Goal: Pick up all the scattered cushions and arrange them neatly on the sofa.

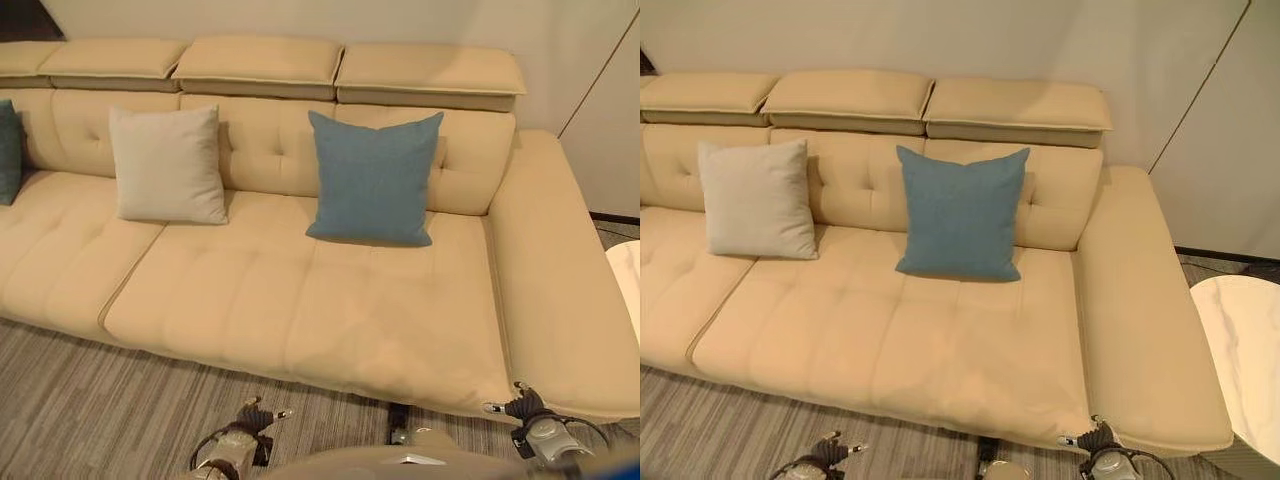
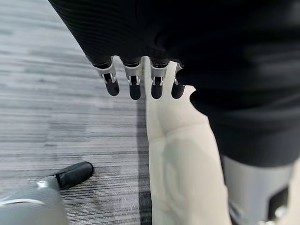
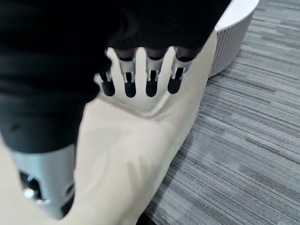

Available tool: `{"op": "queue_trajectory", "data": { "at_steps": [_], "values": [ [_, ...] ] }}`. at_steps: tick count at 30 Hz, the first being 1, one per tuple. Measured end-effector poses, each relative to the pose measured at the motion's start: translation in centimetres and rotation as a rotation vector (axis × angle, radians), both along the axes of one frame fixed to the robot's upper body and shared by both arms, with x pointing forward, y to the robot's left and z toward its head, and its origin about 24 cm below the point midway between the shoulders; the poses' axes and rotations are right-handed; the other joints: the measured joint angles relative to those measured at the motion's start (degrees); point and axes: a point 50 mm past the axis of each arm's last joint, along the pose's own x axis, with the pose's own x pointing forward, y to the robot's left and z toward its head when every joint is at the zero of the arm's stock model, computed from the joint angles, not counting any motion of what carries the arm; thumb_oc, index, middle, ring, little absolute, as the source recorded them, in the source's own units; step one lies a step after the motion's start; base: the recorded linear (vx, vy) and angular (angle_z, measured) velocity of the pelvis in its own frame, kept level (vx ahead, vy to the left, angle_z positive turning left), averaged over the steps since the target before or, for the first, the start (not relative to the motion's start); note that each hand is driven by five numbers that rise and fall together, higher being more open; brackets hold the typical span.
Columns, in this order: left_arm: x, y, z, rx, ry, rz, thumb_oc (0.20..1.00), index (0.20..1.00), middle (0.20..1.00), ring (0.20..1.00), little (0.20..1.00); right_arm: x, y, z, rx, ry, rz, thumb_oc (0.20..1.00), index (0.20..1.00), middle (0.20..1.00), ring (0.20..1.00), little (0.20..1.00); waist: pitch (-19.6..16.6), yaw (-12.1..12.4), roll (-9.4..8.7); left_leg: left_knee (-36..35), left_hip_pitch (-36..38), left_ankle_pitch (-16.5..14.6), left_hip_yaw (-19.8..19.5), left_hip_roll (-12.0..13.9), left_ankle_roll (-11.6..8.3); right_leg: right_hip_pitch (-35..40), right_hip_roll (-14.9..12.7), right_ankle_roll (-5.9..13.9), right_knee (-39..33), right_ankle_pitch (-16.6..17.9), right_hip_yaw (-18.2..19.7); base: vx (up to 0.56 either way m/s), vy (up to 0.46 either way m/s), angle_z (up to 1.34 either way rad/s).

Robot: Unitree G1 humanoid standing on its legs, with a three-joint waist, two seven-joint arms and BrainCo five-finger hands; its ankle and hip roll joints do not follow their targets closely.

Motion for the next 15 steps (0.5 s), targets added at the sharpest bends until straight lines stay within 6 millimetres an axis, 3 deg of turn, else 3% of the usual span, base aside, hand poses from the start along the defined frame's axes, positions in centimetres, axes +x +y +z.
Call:
{"op": "queue_trajectory", "data": {
  "at_steps": [2, 3, 4, 5, 7, 8, 10, 11, 12, 15],
  "values": [
    [-0.4, 0.3, -0.1, 0.005, 0.010, 0.002, 1.000, 1.000, 1.000, 1.000, 1.000, 0.4, 0.6, -0.1, 0.012, 0.005, 0.001, 1.000, 1.000, 1.000, 1.000, 1.000, -0.06, 0.27, -2.23, 0.25, -1.62, 0.79, 1.78, -3.20, 2.44, -3.52, -2.95, 2.12, 1.01, -0.51, 1.84, -0.17, 0.117, -0.39],
    [-0.7, 0.5, -0.1, 0.012, 0.020, 0.005, 1.000, 1.000, 1.000, 1.000, 1.000, 0.5, 0.8, -0.2, 0.017, 0.008, 0.000, 1.000, 1.000, 1.000, 1.000, 1.000, 0.29, 0.29, -2.28, 0.30, -2.30, 1.52, 3.05, -3.66, 3.58, -4.19, -3.87, 5.26, 0.88, -2.82, 1.65, -0.27, 0.135, -0.63],
    [-0.9, 1.1, 0.0, 0.026, 0.022, 0.009, 1.000, 1.000, 1.000, 1.000, 1.000, 0.5, 1.1, -0.3, 0.023, 0.015, 0.003, 1.000, 1.000, 1.000, 1.000, 1.000, 0.92, 0.72, -1.05, 0.19, -3.67, 2.32, 5.26, -3.17, 5.18, -6.07, -4.35, 7.30, 4.50, -3.71, -0.15, -0.21, 0.092, -0.64],
    [-1.3, 1.6, 0.0, 0.037, 0.031, 0.012, 1.000, 1.000, 1.000, 1.000, 1.000, 0.4, 1.3, -0.4, 0.025, 0.026, 0.004, 1.000, 1.000, 1.000, 1.000, 1.000, 1.06, 1.34, -0.83, 0.86, -4.56, 2.60, 6.64, -2.73, 5.92, -7.50, -5.05, 7.28, 9.54, -4.68, -2.40, -0.31, 0.130, -0.82],
    [-2.2, 3.1, 0.1, 0.071, 0.058, 0.028, 1.000, 1.000, 1.000, 1.000, 1.000, -0.2, 1.0, -0.6, 0.007, 0.064, 0.024, 1.000, 1.000, 1.000, 1.000, 1.000, 1.52, 2.15, -0.10, 1.08, -5.19, 3.59, 8.07, -2.64, 7.69, -5.98, -6.29, 8.16, 21.65, -10.48, -3.23, -0.18, 0.017, -0.41],
    [-2.1, 3.4, 0.2, 0.082, 0.060, 0.025, 1.000, 1.000, 1.000, 1.000, 1.000, -0.1, 0.9, -0.5, 0.003, 0.065, 0.025, 1.000, 1.000, 1.000, 1.000, 1.000, 1.66, 3.20, 0.24, 0.47, -5.27, 4.46, 7.93, -2.22, 7.36, -3.70, -5.35, 8.57, 24.15, -15.22, 0.92, -0.09, -0.074, 0.02],
    [-2.9, 3.2, 0.0, 0.076, 0.081, 0.029, 1.000, 1.000, 1.000, 1.000, 1.000, 0.2, 1.0, -0.4, 0.007, 0.051, 0.031, 1.000, 1.000, 1.000, 1.000, 1.000, 1.05, 4.35, 0.72, 0.19, -6.69, 5.23, 8.00, -1.39, 6.95, 0.50, -4.65, 8.87, 21.44, -18.24, 2.86, -0.01, -0.082, -0.06],
    [-3.6, 3.2, -0.1, 0.075, 0.100, 0.034, 1.000, 1.000, 1.000, 1.000, 1.000, 0.1, 1.1, -0.5, 0.011, 0.054, 0.031, 1.000, 1.000, 1.000, 1.000, 1.000, 0.59, 4.91, 0.22, -0.03, -6.98, 5.72, 7.40, -1.42, 5.81, 3.29, -3.69, 7.13, 15.04, -18.08, 3.59, 0.01, -0.090, 0.01],
    [-4.6, 2.9, -0.4, 0.066, 0.126, 0.038, 1.000, 1.000, 1.000, 1.000, 1.000, 0.1, 1.0, -0.5, 0.009, 0.056, 0.029, 1.000, 1.000, 1.000, 1.000, 1.000, -0.01, 4.68, 0.93, -0.19, -6.97, 6.08, 6.04, -0.74, 4.49, 5.19, -2.04, 4.92, 11.15, -15.86, 3.58, 0.01, -0.084, -0.04],
    [-6.3, 2.9, -0.6, 0.066, 0.167, 0.049, 1.000, 1.000, 1.000, 1.000, 1.000, -0.6, 0.8, -0.6, 0.005, 0.072, 0.024, 1.000, 1.000, 1.000, 1.000, 1.000, -2.45, 4.79, 1.10, 0.27, -7.42, 6.57, 6.08, 1.00, 2.75, 6.35, 0.11, 3.52, 7.78, -14.35, 3.66, 0.04, -0.060, -0.07]
  ]
}}
